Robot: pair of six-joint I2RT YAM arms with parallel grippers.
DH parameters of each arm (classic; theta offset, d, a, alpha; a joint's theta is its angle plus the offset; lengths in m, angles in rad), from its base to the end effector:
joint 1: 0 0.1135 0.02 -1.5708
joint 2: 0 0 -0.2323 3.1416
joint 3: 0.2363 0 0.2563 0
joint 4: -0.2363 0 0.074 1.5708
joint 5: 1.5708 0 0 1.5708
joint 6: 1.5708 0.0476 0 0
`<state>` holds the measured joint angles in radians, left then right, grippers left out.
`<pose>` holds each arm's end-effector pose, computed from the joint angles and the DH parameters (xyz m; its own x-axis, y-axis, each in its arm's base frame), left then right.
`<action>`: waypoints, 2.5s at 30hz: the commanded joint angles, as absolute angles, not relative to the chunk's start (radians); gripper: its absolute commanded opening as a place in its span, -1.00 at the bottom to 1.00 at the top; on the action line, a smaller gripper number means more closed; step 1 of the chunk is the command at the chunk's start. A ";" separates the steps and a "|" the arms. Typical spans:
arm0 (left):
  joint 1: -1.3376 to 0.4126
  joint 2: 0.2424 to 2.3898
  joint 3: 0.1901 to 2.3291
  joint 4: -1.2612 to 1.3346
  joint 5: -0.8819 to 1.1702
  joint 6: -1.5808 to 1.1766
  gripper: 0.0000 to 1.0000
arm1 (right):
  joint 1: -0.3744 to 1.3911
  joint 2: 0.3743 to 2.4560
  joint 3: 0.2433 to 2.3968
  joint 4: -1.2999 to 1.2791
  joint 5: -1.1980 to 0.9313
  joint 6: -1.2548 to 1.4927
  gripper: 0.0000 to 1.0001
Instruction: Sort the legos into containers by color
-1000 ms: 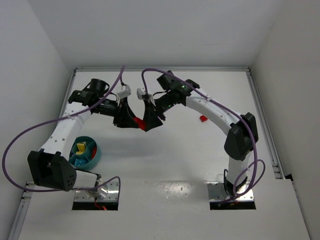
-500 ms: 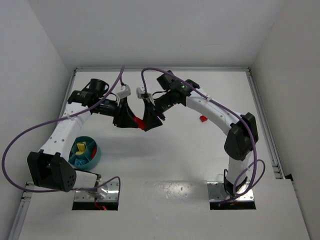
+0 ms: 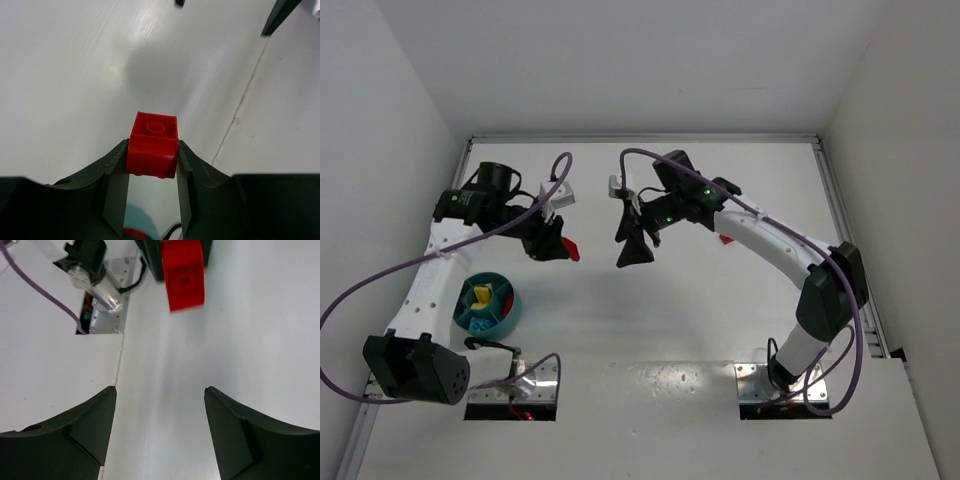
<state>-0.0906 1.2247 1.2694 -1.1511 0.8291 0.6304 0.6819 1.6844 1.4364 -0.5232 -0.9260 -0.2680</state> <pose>0.2309 -0.0562 0.3082 -0.4894 0.4443 -0.7504 0.8399 0.4716 -0.2685 0.2681 0.2666 0.2698 -0.3037 -0.4515 -0.8390 -0.9376 -0.0147 0.3473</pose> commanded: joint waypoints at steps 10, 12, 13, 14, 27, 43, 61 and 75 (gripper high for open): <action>-0.044 1.045 1.203 -1.304 0.298 0.963 -1.00 | 0.643 1.663 1.330 -0.601 -0.759 -0.324 0.37; -0.044 1.045 1.169 -1.304 0.259 0.983 -1.00 | 0.632 1.672 1.330 -0.614 -0.759 -0.333 0.35; -0.044 1.036 1.157 -1.304 0.246 1.008 -1.00 | 0.632 1.672 1.321 -0.623 -0.759 -0.333 0.35; -0.044 1.035 1.132 -1.304 0.217 1.018 -1.00 | 0.623 1.672 1.321 -0.623 -0.759 -0.342 0.35; -0.044 1.035 1.029 -1.304 0.091 1.109 -1.00 | 0.604 1.720 1.330 -0.663 -0.778 -0.370 0.30; -0.003 1.063 0.945 -1.304 0.043 1.166 -0.97 | 0.595 1.756 1.358 -0.672 -0.787 -0.379 0.30; 0.025 1.147 1.002 -1.304 0.081 1.166 0.16 | 0.595 1.793 1.390 -0.701 -0.805 -0.379 0.28; 0.061 1.474 1.603 -1.205 0.288 0.886 0.46 | 0.560 1.784 1.335 -0.536 -0.758 -0.180 0.28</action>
<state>0.0414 1.4162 1.4757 -1.2896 0.1841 1.0580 0.5888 1.7855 1.3510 -0.6556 -0.7681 -0.2916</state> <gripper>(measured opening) 0.728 0.643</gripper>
